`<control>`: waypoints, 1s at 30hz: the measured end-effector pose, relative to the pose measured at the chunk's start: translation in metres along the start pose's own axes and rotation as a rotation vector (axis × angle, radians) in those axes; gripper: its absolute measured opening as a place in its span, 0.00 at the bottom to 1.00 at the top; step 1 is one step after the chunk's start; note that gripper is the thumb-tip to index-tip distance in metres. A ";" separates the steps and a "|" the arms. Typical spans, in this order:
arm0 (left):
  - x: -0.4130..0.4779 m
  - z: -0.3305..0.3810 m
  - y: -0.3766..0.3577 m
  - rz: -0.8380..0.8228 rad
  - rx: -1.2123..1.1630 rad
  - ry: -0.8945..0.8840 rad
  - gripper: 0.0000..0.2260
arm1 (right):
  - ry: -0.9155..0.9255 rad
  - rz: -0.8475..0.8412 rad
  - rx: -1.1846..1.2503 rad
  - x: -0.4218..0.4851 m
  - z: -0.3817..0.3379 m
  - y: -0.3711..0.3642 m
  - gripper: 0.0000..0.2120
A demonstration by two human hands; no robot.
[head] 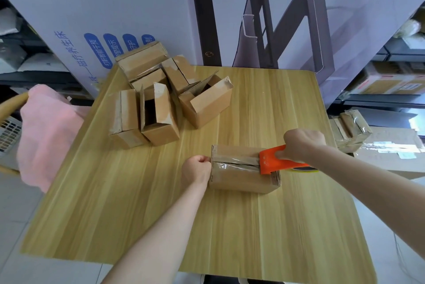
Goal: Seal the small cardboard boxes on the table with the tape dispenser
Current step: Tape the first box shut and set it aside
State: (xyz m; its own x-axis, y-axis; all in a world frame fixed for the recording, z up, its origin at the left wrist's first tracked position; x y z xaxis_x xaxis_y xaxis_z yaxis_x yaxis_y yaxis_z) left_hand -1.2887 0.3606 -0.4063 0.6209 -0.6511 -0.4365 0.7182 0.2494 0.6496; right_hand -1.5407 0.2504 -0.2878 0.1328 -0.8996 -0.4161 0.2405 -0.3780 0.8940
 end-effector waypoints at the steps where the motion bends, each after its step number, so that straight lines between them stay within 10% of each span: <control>1: 0.000 0.002 0.000 -0.001 0.055 -0.022 0.08 | 0.000 0.001 -0.002 0.000 -0.001 0.001 0.18; 6: 0.005 0.001 0.001 -0.031 0.345 -0.008 0.15 | -0.007 -0.001 -0.002 0.001 0.000 0.001 0.18; 12: -0.025 0.018 -0.021 -0.037 -0.128 -0.206 0.21 | -0.007 0.007 0.028 0.001 0.003 -0.003 0.19; 19: -0.024 0.021 -0.033 -0.100 0.133 -0.272 0.18 | -0.015 0.010 0.056 0.001 0.006 -0.004 0.18; 25: -0.049 0.072 -0.041 0.061 0.420 -0.935 0.18 | -0.021 0.019 0.159 -0.002 0.018 -0.018 0.17; 30: -0.049 0.093 -0.080 -0.024 0.648 -0.910 0.17 | 0.004 0.019 0.233 -0.003 0.032 -0.030 0.20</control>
State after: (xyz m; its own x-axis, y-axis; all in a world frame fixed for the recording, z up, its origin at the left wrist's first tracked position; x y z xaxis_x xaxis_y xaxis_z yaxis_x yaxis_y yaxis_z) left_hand -1.4053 0.3064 -0.3790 -0.0425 -0.9991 -0.0072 0.2623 -0.0181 0.9648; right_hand -1.5791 0.2570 -0.3079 0.1389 -0.9064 -0.3989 0.0092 -0.4016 0.9158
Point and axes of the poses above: each hand's wrist, its own x-axis towards the middle knuckle, its own y-axis out of the back of the hand, z = x × y, the point moved 5 cm from there along x, towards the middle knuckle, and after that the axes turned 6 degrees about x, right-handed, at the moved point
